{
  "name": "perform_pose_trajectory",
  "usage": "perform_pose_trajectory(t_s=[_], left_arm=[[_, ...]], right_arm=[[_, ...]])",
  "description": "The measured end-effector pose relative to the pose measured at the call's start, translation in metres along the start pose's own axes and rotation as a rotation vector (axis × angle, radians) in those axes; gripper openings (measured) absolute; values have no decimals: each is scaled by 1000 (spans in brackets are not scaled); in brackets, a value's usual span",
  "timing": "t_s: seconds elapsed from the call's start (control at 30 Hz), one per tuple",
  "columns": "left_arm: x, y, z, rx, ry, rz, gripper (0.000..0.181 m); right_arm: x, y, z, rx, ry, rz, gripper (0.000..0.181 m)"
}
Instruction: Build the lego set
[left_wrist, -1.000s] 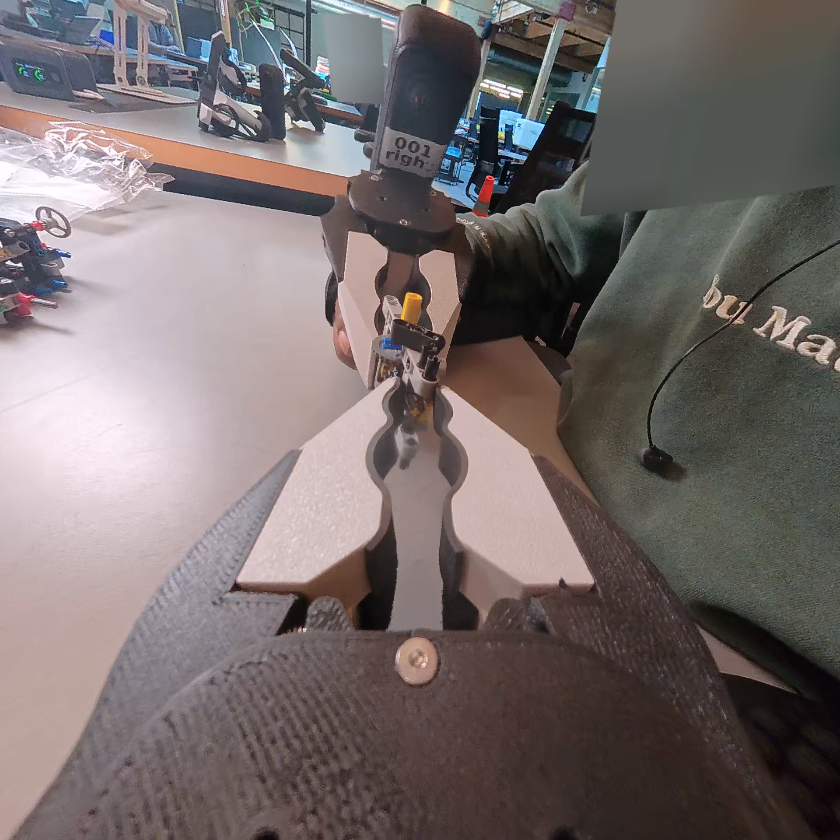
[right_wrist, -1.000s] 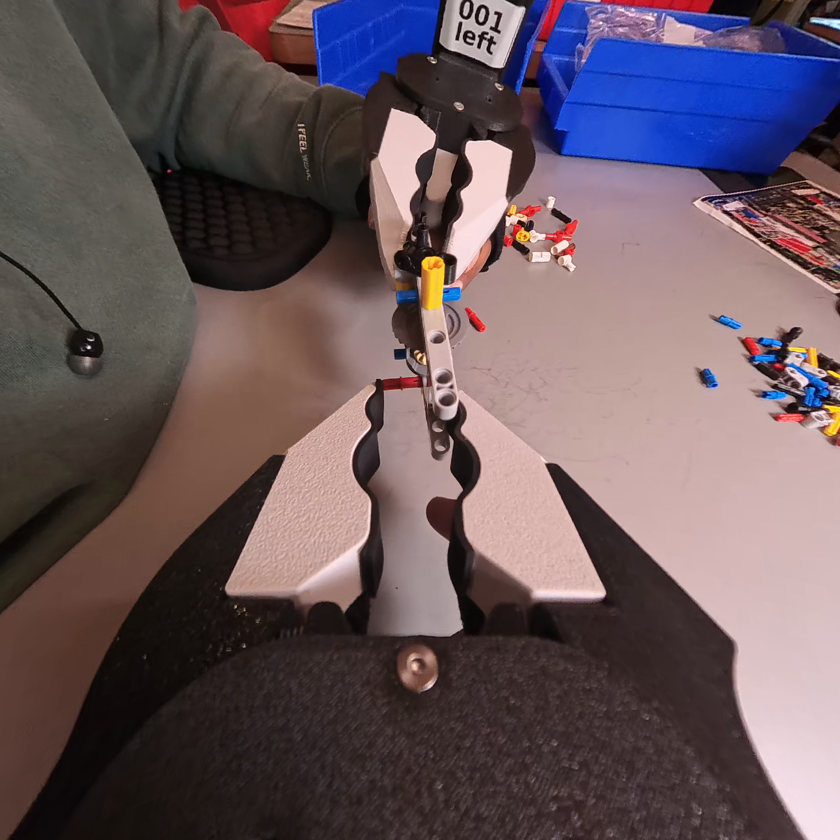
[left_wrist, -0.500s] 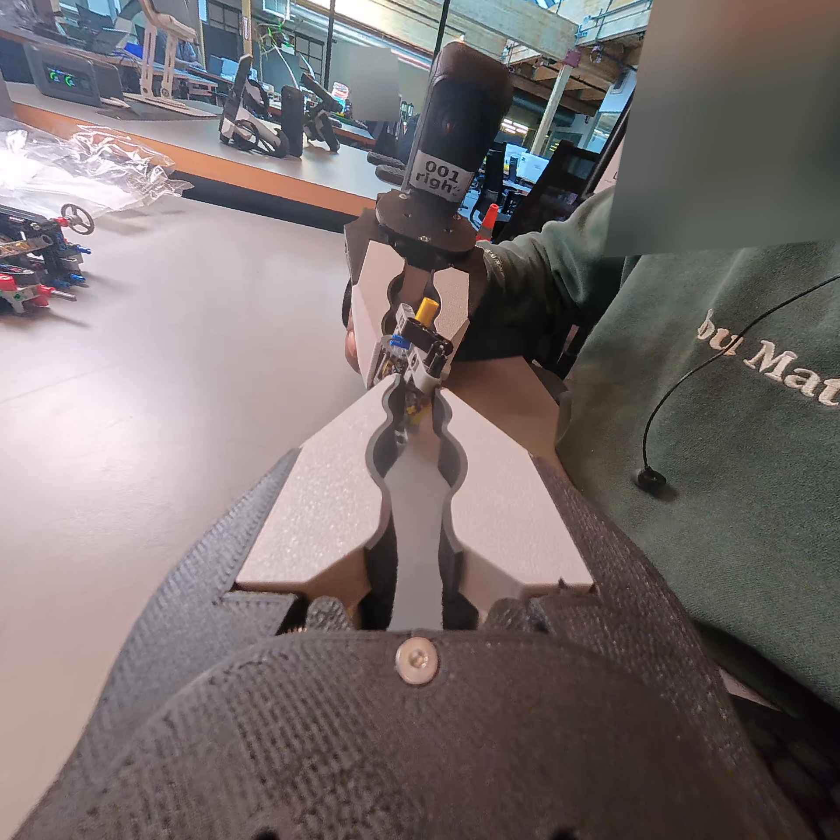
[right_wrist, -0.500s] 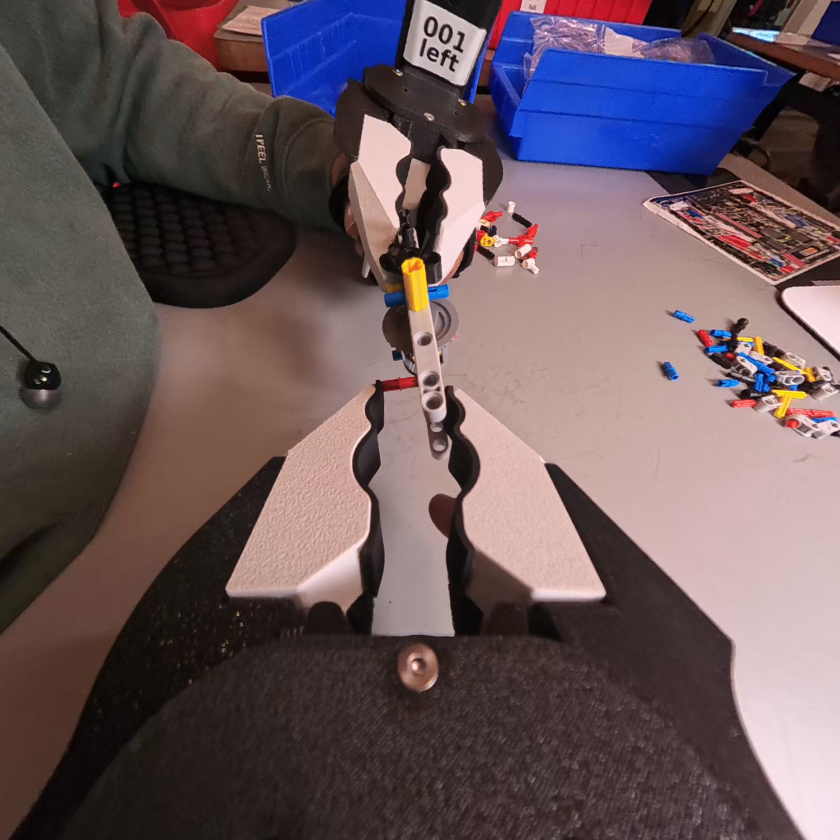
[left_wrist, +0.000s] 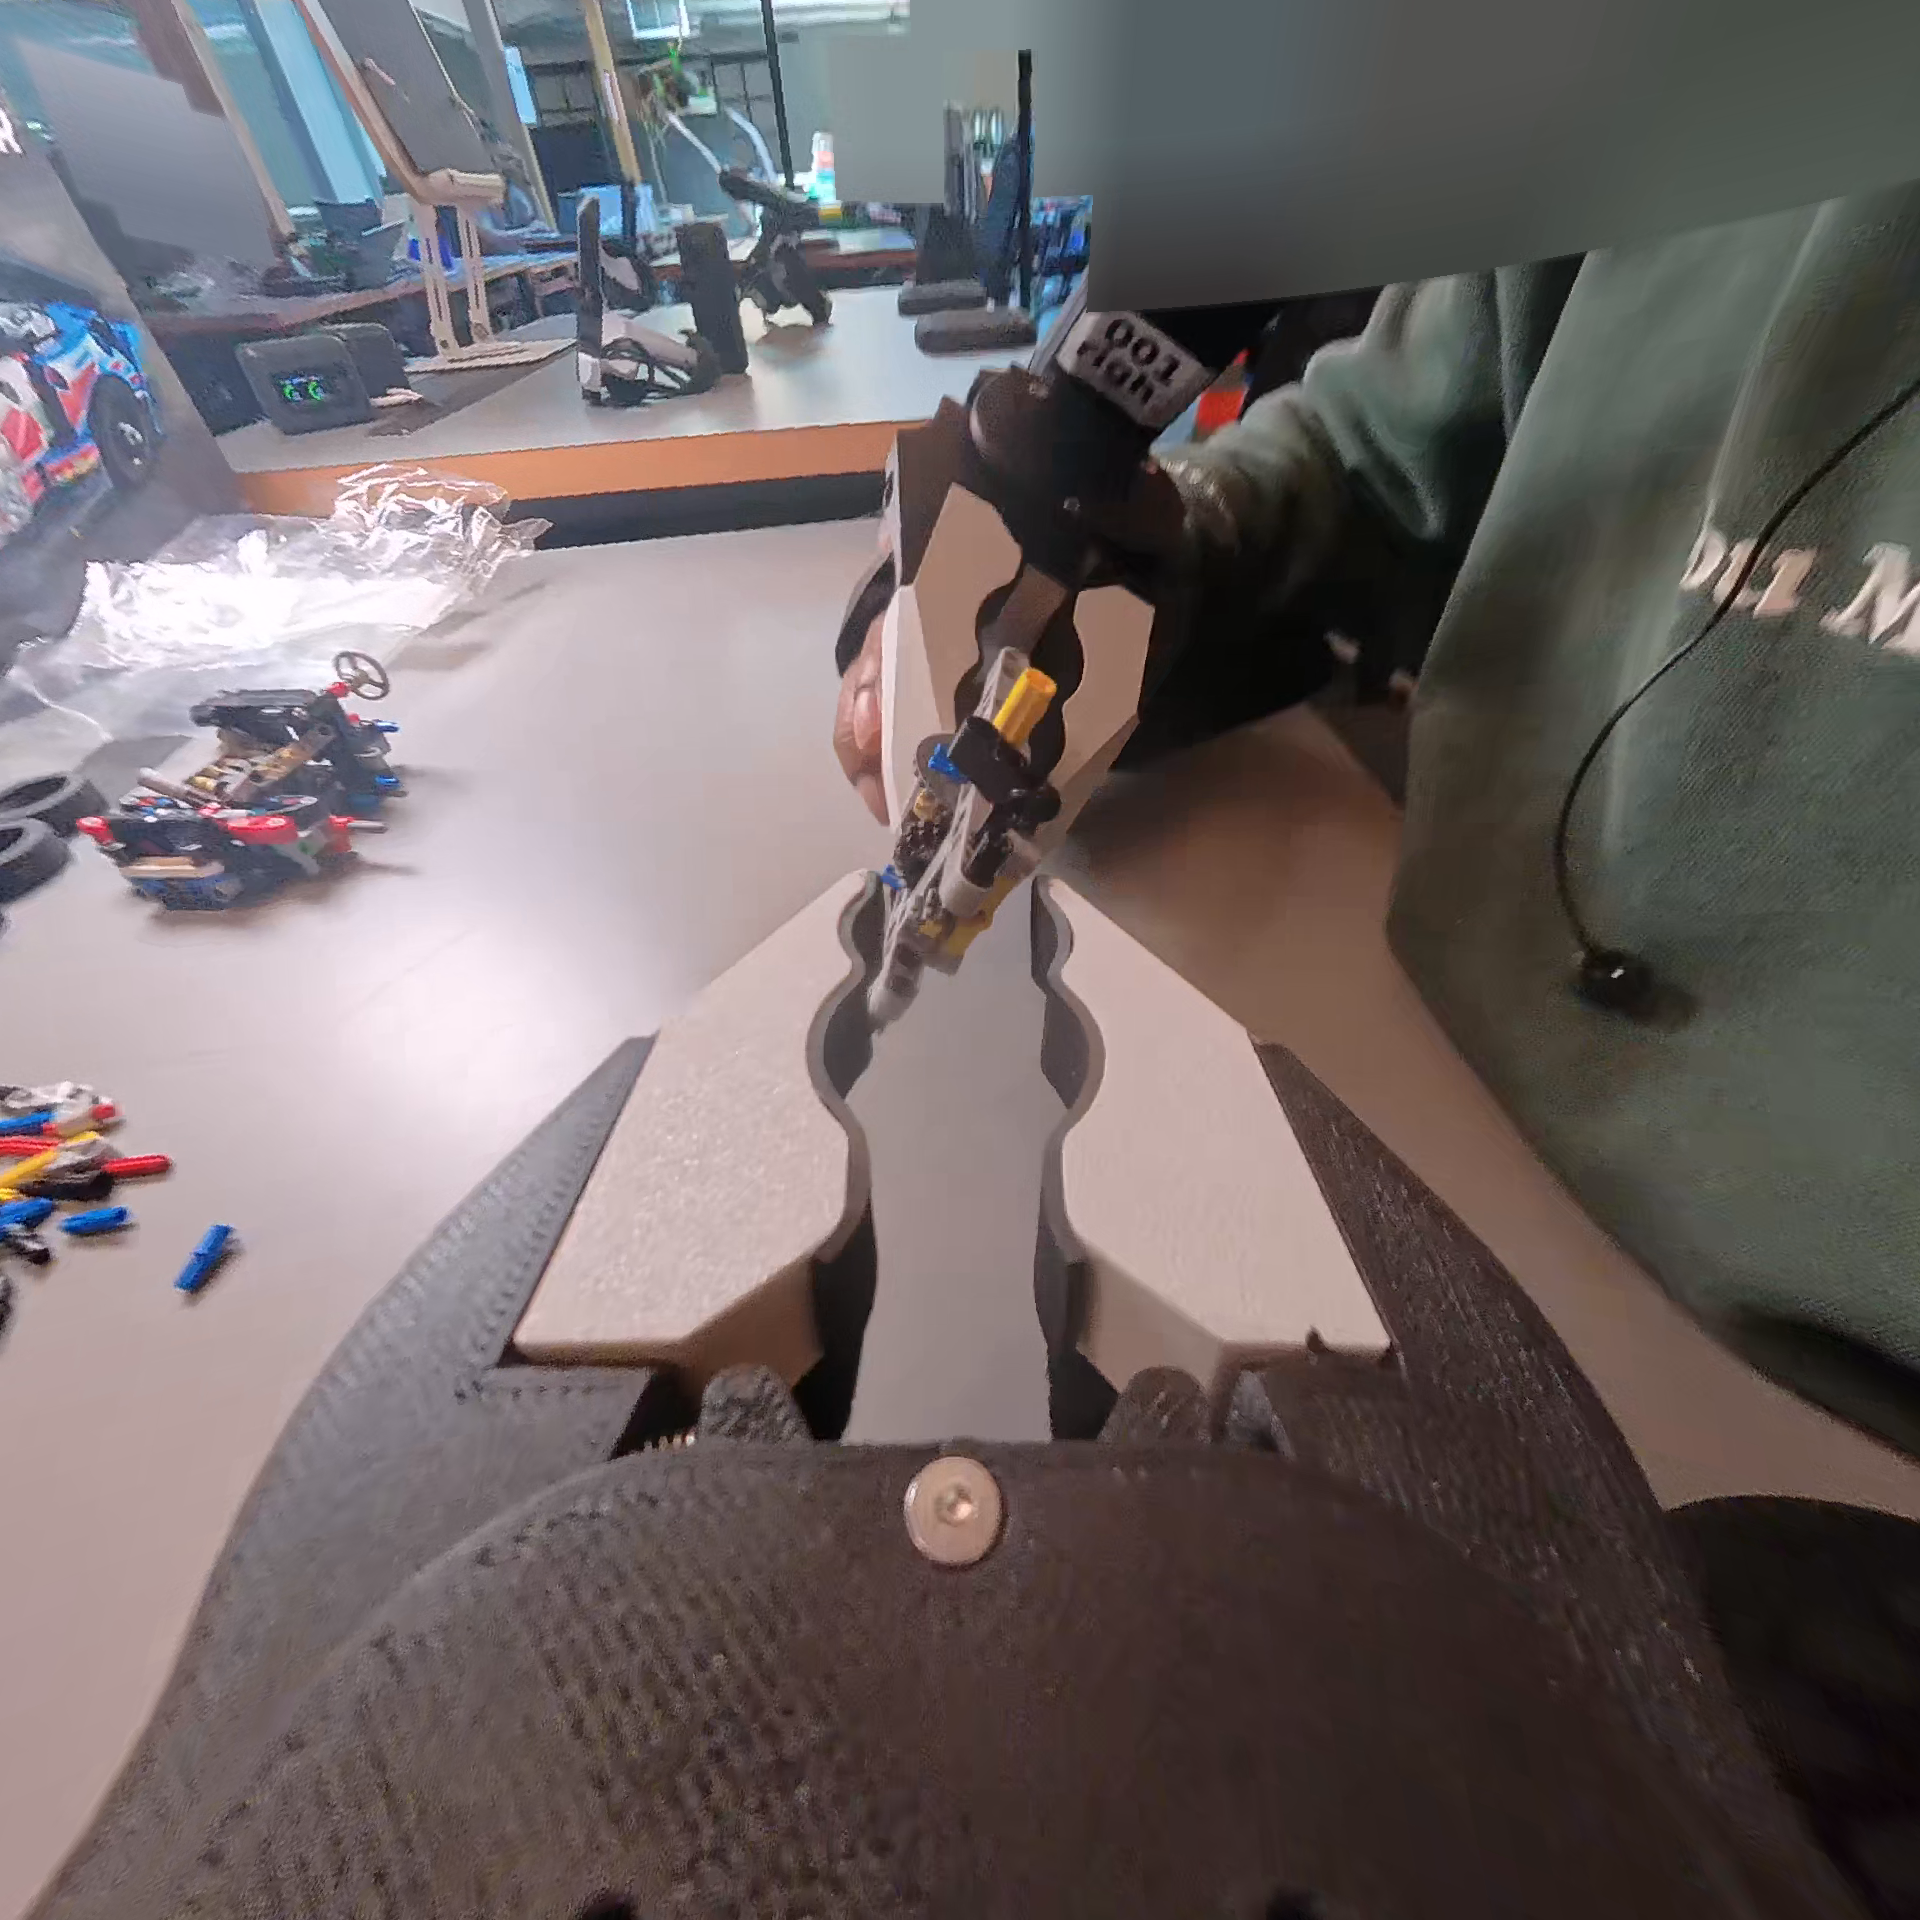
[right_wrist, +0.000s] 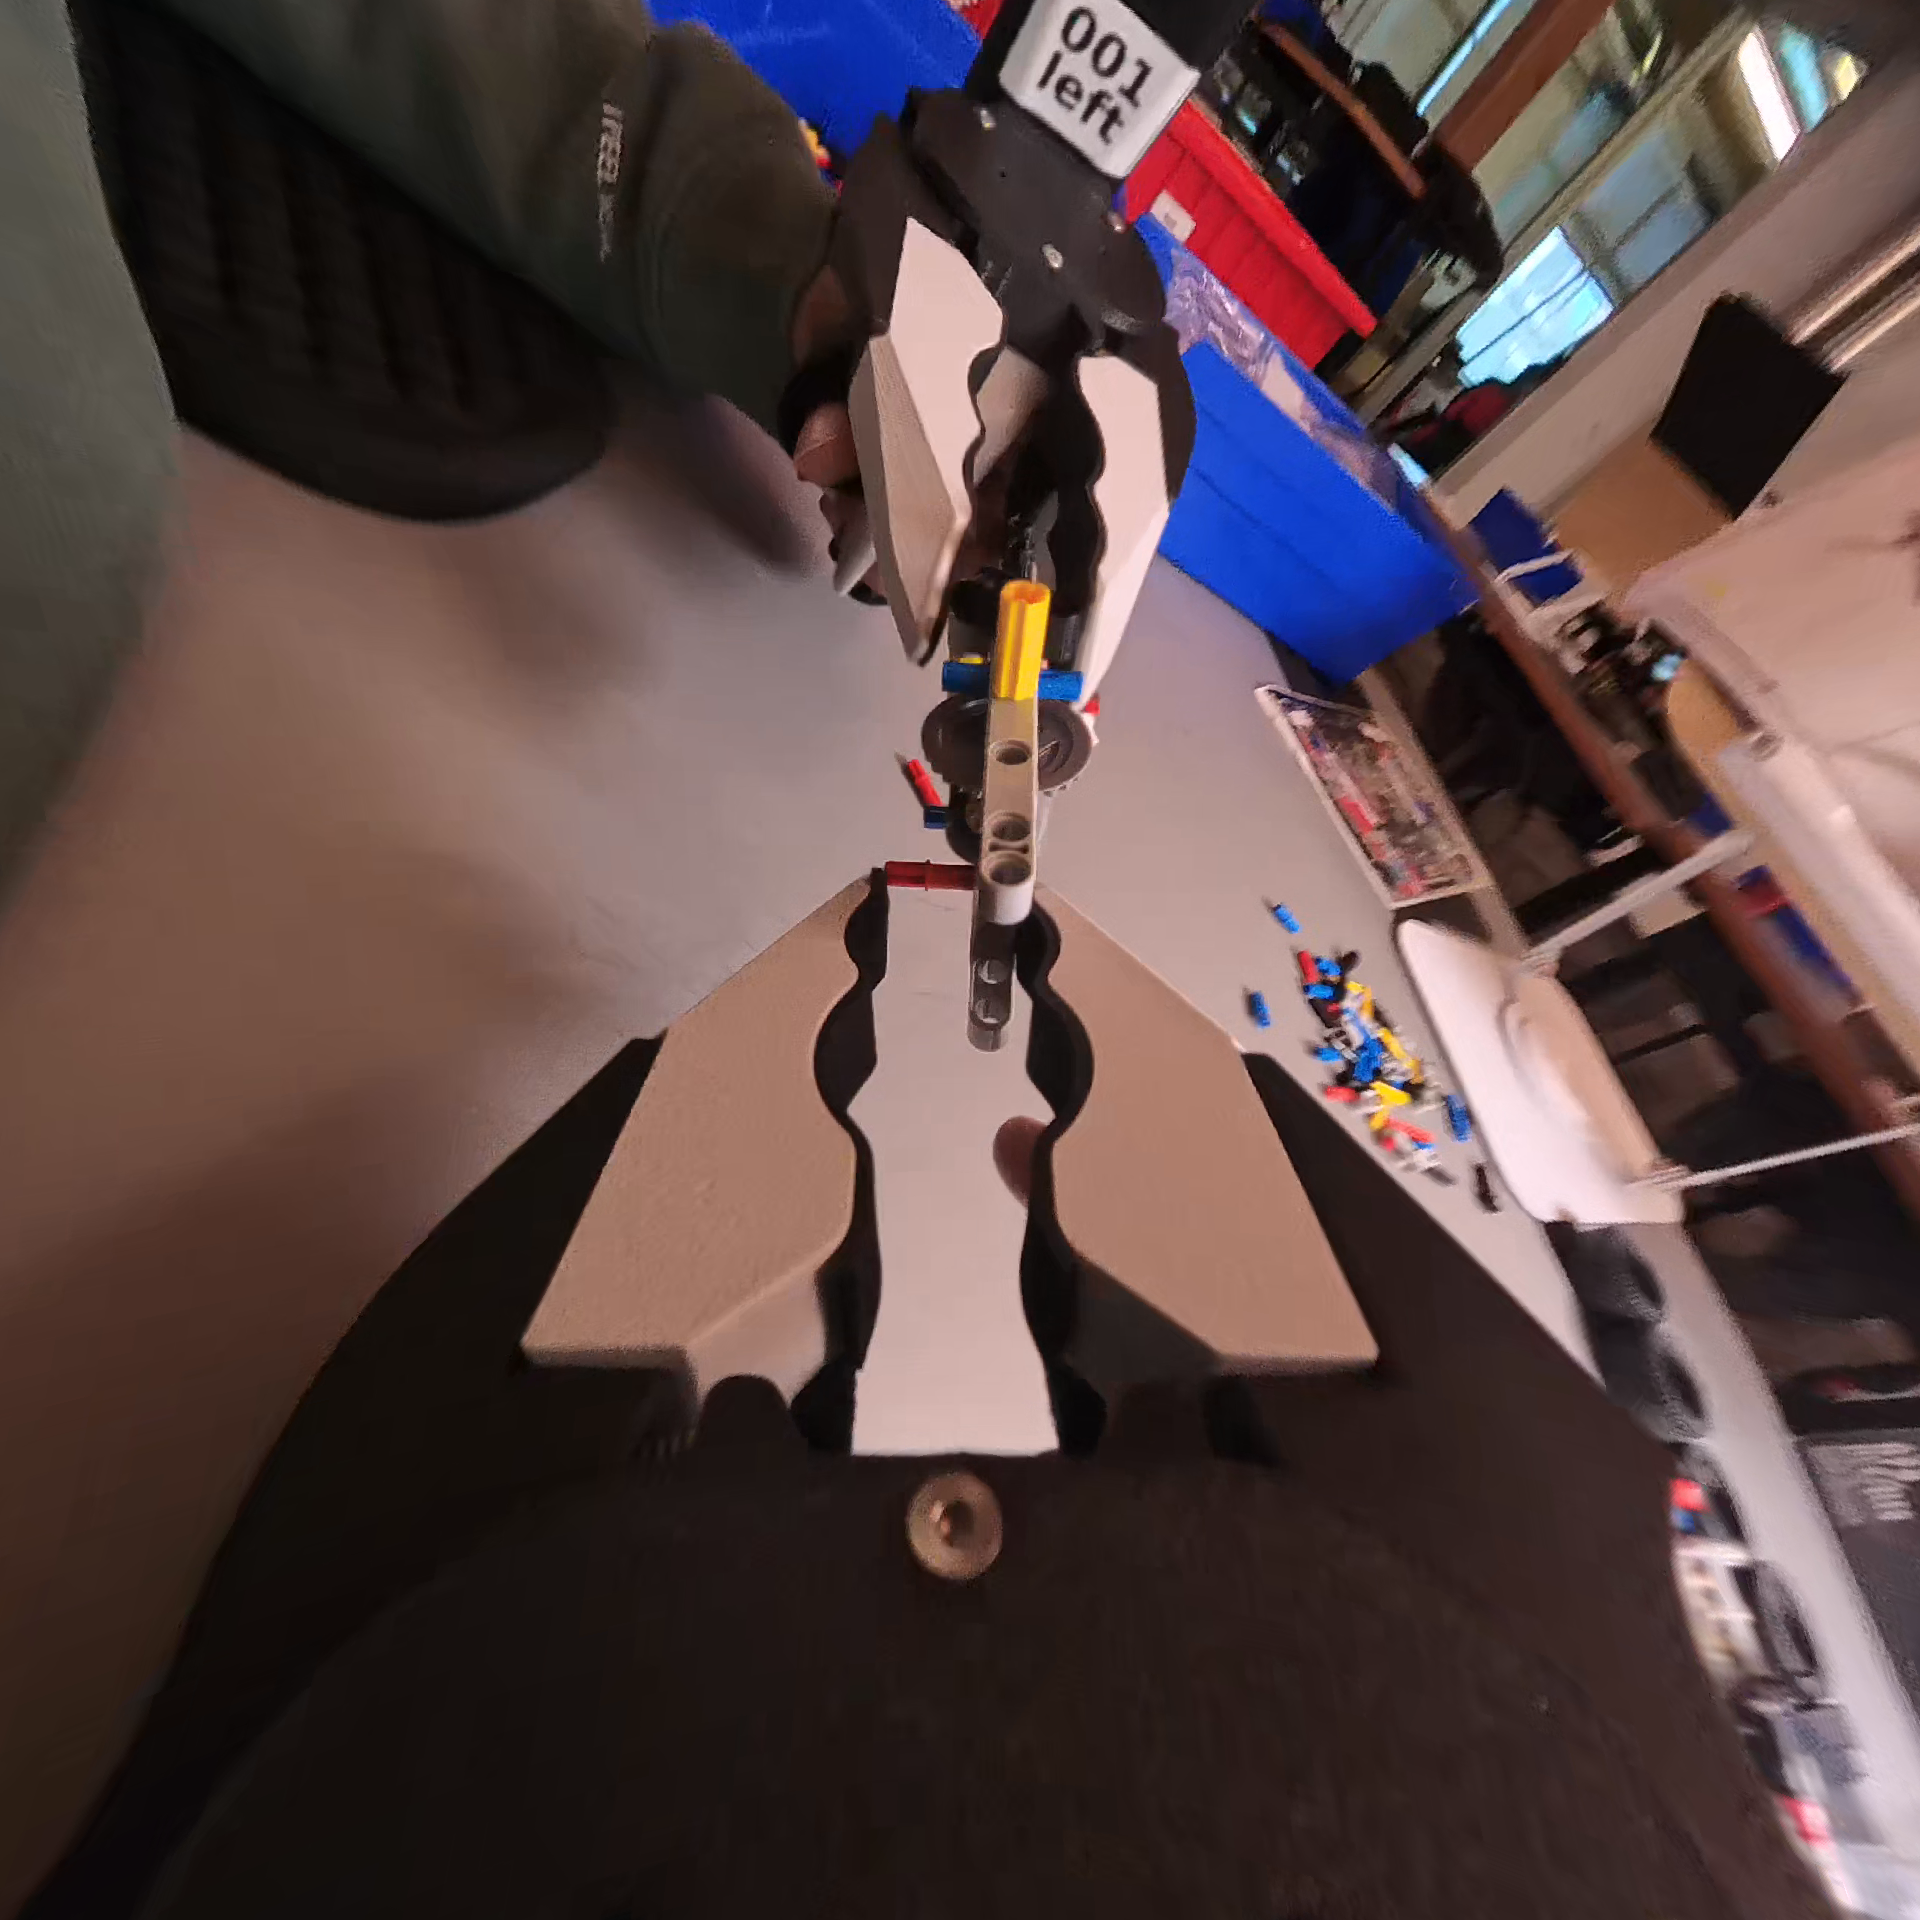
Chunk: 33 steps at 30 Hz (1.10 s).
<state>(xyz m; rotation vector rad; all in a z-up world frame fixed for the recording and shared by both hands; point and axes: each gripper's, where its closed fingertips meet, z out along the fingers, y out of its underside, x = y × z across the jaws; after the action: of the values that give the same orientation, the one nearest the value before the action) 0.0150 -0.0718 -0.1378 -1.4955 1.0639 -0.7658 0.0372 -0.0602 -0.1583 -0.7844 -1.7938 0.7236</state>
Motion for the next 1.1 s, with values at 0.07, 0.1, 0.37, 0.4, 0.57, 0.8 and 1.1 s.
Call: perform_pose_trajectory(t_s=[0.07, 0.1, 0.37, 0.4, 0.57, 0.8, 1.1], left_arm=[[0, 3, 5, -46, -48, 100, 26], [0, 3, 7, -57, -65, 139, 26], [1, -3, 11, -63, -147, 321, 20], [1, -3, 11, -64, -153, 333, 19], [0, -5, 9, -57, -166, 361, 16], [5, -5, 10, -58, -133, 341, 16], [9, -8, 11, -38, -98, 282, 15]], right_arm=[[1, 0, 0, 1, 45, -102, 23], [2, 0, 0, -2, 67, -149, 23], [7, -10, -5, 41, 158, -266, 25], [9, -11, -5, 48, 165, -256, 30], [12, -13, -7, 66, 175, -227, 32], [3, -10, -4, 55, 98, -133, 23], [8, -14, -6, 65, 97, -55, 6]])
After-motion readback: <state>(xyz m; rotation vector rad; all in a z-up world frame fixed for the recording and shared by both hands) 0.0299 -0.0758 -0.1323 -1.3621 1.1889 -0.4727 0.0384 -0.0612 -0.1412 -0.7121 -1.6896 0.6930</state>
